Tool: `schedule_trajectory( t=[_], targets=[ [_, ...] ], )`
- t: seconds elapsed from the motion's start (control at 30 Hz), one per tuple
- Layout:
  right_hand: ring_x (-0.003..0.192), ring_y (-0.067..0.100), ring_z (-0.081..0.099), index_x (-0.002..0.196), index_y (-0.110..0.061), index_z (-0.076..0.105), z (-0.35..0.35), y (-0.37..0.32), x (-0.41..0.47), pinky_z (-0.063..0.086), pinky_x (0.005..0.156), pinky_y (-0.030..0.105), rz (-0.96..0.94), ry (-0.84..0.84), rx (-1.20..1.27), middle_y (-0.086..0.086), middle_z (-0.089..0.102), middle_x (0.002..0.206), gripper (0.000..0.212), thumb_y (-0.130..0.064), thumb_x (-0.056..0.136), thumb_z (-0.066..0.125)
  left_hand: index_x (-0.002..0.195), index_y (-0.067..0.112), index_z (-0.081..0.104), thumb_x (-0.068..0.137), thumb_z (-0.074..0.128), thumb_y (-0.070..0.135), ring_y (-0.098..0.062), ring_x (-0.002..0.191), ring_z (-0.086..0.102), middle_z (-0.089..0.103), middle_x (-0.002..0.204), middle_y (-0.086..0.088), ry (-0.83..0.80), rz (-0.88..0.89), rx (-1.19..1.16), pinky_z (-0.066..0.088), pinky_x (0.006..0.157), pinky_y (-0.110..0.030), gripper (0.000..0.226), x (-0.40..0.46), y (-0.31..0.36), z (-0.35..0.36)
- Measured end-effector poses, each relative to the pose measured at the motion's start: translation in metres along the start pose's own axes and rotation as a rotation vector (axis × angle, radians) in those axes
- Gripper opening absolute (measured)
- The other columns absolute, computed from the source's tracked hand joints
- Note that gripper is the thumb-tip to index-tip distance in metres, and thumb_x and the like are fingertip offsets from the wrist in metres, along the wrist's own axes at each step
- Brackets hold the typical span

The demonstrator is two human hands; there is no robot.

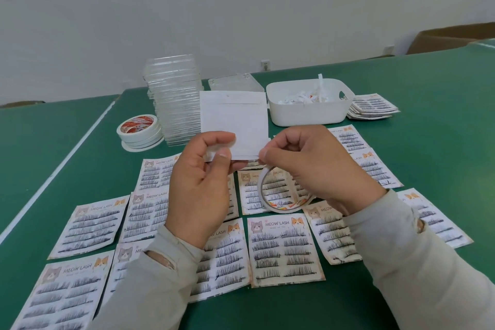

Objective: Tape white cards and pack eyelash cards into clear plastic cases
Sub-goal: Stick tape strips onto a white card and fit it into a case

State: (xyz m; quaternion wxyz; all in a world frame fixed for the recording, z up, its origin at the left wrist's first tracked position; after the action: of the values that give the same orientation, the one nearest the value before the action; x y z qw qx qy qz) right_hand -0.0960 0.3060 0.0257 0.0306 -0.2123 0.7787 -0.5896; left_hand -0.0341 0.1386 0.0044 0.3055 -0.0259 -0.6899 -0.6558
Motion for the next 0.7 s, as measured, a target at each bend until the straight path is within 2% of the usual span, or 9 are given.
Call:
schedule_trajectory(
  t=[0.13, 0.17, 0.23, 0.3, 0.4, 0.5, 0.6, 0.7],
  targets=[
    [0.074, 0.014, 0.071, 0.078, -0.017, 0.077, 0.004, -0.001, -0.001, 0.059, 0.082, 0.034, 0.014, 0.01, 0.077, 0.002, 0.078, 0.077, 0.007, -0.02, 0.083, 0.08, 0.112, 0.032, 0.064, 0.102, 0.054, 0.007, -0.019, 0.09, 0.075, 0.067, 0.117, -0.013, 0.051, 0.048, -0.099, 0.061, 0.079, -0.029, 0.029, -0.005, 0.003, 0.005],
    [0.075, 0.017, 0.072, 0.079, -0.018, 0.077, 0.004, -0.002, -0.001, 0.059, 0.084, 0.039, 0.013, 0.021, 0.082, 0.003, 0.078, 0.077, 0.006, -0.02, 0.083, 0.08, 0.116, 0.032, 0.063, 0.1, 0.058, 0.011, -0.018, 0.09, 0.075, 0.068, 0.117, -0.011, 0.032, 0.05, -0.12, 0.061, 0.08, -0.031, 0.027, -0.007, 0.003, 0.007],
    [0.077, 0.024, 0.073, 0.079, -0.016, 0.077, 0.004, -0.004, -0.001, 0.058, 0.086, 0.048, 0.0, 0.037, 0.078, 0.005, 0.077, 0.077, 0.007, -0.019, 0.084, 0.08, 0.118, 0.034, 0.064, 0.095, 0.065, 0.015, -0.021, 0.088, 0.074, 0.073, 0.11, 0.005, -0.009, 0.051, -0.084, 0.061, 0.082, -0.032, 0.029, -0.01, 0.002, 0.011],
    [0.076, 0.028, 0.072, 0.078, -0.016, 0.077, 0.004, -0.006, -0.003, 0.057, 0.082, 0.05, -0.022, 0.019, 0.034, 0.005, 0.077, 0.077, 0.01, -0.023, 0.084, 0.08, 0.11, 0.034, 0.07, 0.094, 0.069, 0.014, -0.021, 0.087, 0.072, 0.075, 0.1, 0.012, -0.041, 0.053, 0.03, 0.06, 0.082, -0.027, 0.026, -0.01, 0.001, 0.013],
    [0.077, 0.025, 0.072, 0.079, -0.02, 0.078, 0.008, -0.007, -0.005, 0.058, 0.08, 0.048, -0.032, -0.039, -0.022, 0.001, 0.077, 0.078, 0.01, -0.028, 0.084, 0.077, 0.102, 0.032, 0.074, 0.094, 0.07, 0.008, -0.019, 0.078, 0.072, 0.078, 0.092, 0.009, -0.023, -0.01, 0.071, 0.057, 0.074, -0.019, 0.026, -0.007, -0.001, 0.011],
    [0.08, 0.014, 0.073, 0.083, -0.02, 0.079, 0.009, -0.006, -0.005, 0.06, 0.083, 0.036, -0.021, -0.034, -0.039, -0.008, 0.077, 0.079, 0.007, -0.023, 0.088, 0.076, 0.099, 0.034, 0.076, 0.091, 0.073, 0.009, -0.012, 0.071, 0.07, 0.079, 0.094, 0.007, 0.037, -0.06, 0.037, 0.054, 0.07, -0.016, 0.026, -0.005, -0.001, 0.007],
    [0.074, 0.005, 0.07, 0.082, -0.021, 0.079, 0.01, -0.007, -0.006, 0.056, 0.073, 0.023, -0.03, -0.034, -0.068, -0.013, 0.076, 0.078, 0.008, -0.024, 0.088, 0.075, 0.098, 0.032, 0.076, 0.089, 0.075, 0.008, -0.005, 0.061, 0.063, 0.078, 0.088, 0.009, 0.054, -0.04, 0.069, 0.051, 0.062, -0.013, 0.026, -0.005, 0.0, 0.006],
    [0.068, 0.011, 0.069, 0.078, -0.019, 0.078, 0.009, -0.008, -0.008, 0.056, 0.066, 0.025, -0.031, -0.037, -0.081, -0.007, 0.076, 0.074, 0.011, -0.023, 0.088, 0.075, 0.099, 0.031, 0.076, 0.089, 0.075, 0.007, -0.001, 0.061, 0.063, 0.077, 0.085, 0.014, 0.031, 0.016, 0.128, 0.05, 0.062, -0.011, 0.026, -0.006, 0.002, 0.007]
  ],
)
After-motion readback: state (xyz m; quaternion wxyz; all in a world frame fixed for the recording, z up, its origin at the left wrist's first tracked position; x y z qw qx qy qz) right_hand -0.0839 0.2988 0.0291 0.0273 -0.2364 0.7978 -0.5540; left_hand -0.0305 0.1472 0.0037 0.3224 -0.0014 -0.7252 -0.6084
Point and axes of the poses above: each hand's wrist, its own x-axis towards the middle knuckle, its own z-axis out of the palm, y = z × x, the point moved 2 cm from there along x, towards the middle knuckle
